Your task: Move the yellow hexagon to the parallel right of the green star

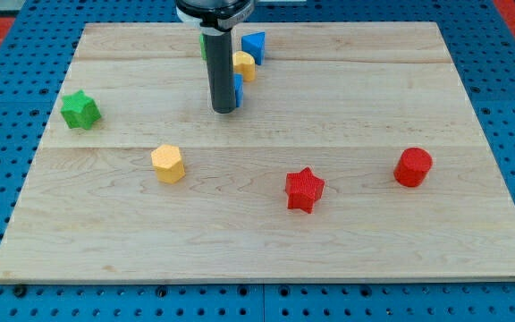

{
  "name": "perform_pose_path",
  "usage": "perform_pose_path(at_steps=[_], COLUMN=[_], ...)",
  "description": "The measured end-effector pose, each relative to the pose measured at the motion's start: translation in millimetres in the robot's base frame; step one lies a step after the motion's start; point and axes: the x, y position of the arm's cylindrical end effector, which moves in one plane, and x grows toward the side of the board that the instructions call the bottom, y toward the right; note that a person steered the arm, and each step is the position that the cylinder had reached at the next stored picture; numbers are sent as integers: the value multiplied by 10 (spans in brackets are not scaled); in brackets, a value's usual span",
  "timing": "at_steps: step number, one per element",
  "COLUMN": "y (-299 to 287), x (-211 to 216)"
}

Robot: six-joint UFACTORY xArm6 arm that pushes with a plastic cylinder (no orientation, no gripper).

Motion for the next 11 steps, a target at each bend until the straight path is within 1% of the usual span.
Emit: perform_pose_path(at_steps=[1, 2, 3, 4, 5, 6, 8, 9, 10, 11], y=[86, 228, 353, -92, -790, -922, -707, -539, -288, -523], x=[-256, -65, 709, 1296, 1515, 1305, 1351, 833, 655, 326])
